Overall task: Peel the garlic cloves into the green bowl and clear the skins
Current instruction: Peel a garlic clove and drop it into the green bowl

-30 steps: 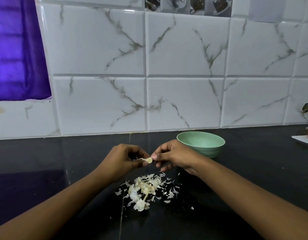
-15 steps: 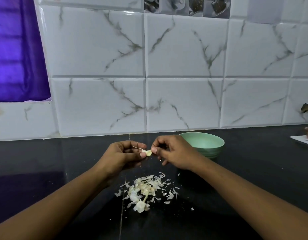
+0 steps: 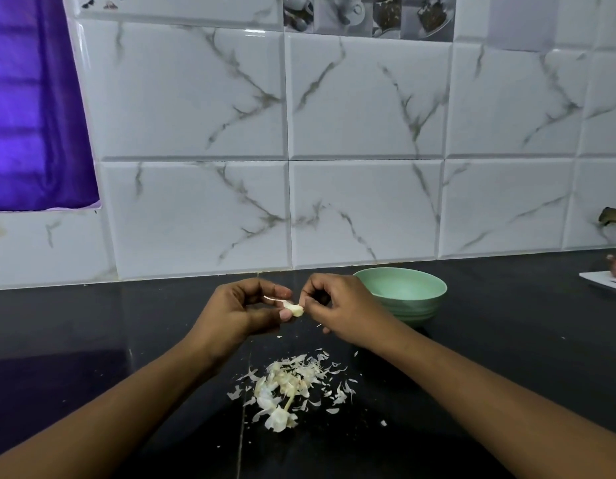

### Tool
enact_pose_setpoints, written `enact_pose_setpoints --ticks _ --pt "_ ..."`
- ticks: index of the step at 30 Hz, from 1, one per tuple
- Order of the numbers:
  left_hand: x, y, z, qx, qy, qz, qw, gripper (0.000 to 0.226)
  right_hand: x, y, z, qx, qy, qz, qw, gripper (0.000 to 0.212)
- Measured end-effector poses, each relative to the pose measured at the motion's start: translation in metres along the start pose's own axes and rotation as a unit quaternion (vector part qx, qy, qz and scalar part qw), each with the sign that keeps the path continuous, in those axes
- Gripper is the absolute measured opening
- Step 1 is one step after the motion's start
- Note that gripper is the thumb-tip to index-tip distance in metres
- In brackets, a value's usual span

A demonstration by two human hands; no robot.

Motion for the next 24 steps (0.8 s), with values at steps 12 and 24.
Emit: enact_pose_setpoints --ticks 12,24 --pt "0.005 -0.002 0.002 -0.010 0.003 0.020 1.000 0.011 -0.003 0.003 0.007 0.019 -0.210 -0.113 0.971 0.012" --pt "0.007 -0.004 0.003 -0.031 -0.068 -0.006 0.997 0.010 -0.001 0.004 -0.001 -0.019 -0.336 -0.162 0.928 0.004"
Point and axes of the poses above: each hand's wrist, its own y-axis away from the middle knuckle, its own z-axis out of the back of the hand, x = y × z, the point moved 3 cm from there along -y, towards the middle knuckle, and after that the axes turned 13 degrees about z, right-handed, at the moved point
